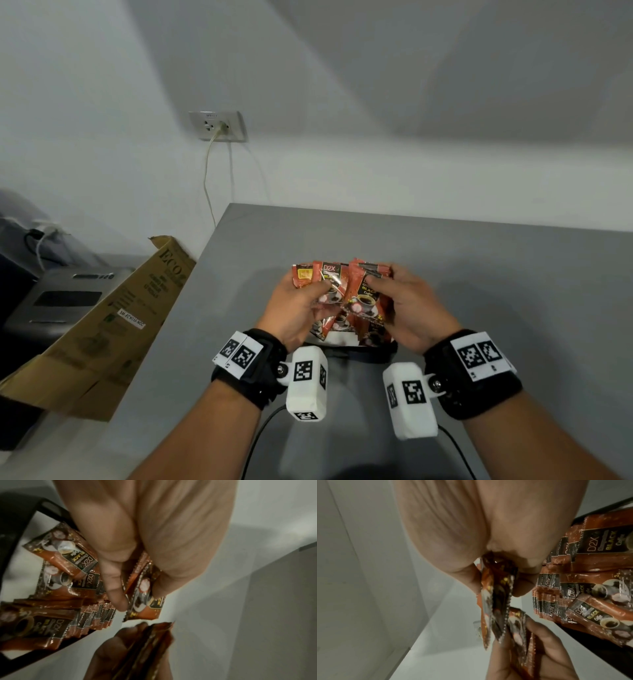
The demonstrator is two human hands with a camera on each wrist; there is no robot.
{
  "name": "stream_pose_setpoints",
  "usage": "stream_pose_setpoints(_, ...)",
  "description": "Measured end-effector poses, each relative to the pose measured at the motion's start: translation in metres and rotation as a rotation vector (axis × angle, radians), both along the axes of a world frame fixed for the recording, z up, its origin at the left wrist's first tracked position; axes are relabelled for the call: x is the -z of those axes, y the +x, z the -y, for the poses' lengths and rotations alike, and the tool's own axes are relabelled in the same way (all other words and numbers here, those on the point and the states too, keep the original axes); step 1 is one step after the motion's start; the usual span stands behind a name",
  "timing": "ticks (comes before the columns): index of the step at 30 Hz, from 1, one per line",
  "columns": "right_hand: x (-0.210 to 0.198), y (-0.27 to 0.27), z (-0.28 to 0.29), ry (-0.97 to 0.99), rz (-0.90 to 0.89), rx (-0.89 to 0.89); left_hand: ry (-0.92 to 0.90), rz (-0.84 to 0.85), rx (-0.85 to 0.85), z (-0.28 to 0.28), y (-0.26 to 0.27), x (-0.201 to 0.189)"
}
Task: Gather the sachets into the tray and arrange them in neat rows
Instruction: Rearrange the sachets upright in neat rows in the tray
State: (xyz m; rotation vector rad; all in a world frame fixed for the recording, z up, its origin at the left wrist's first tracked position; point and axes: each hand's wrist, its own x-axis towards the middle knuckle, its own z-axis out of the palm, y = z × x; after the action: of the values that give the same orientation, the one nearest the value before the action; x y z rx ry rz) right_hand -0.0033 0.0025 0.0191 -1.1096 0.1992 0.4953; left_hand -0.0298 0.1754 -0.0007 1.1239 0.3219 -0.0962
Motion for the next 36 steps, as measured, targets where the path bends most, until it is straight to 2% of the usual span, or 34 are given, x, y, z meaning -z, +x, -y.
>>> stream_pose_setpoints(3,0.001,-0.005,-0.006,-0.028,0.012,-0.015,0.038,0.022,0.032,0.009,-0.004,0.001)
stream_pose_setpoints(6,0.002,-0.003,-0.005,-0.066,0.043,0.036,-0.053,0.001,0.02,0.01,-0.005,-0.001)
stream_pose_setpoints(9,-0.002,0.004,0.007,-0.004,0.004,0.1,-0.169,-0.039,-0.03,-0.002,-0.004,0.001)
stream_pose_setpoints(14,-0.002,0.001,0.017,0.076,-0.061,0.058,-0.216,-0.024,-0.073,-0.012,-0.004,0.004)
stream_pose_setpoints(19,0.004,-0.001,0.018,0.1,-0.096,0.052,-0.044,-0.005,-0.06,-0.008,-0.001,-0.004)
stream_pose_setpoints(24,0.006,-0.002,0.017,0.08,-0.066,0.036,0.168,0.023,-0.116,-0.007,-0.002,0.006)
stream_pose_setpoints(27,0.008,-0.004,0.015,0.06,-0.018,0.038,0.222,0.012,-0.146,-0.003,-0.001,0.012)
stream_pose_setpoints(30,0.008,-0.006,0.011,0.006,0.078,0.021,0.121,-0.044,-0.16,0.004,-0.001,0.011)
stream_pose_setpoints(36,0.002,-0.011,0.004,-0.467,0.435,-0.103,-0.291,-0.077,-0.088,0.019,-0.007,0.008)
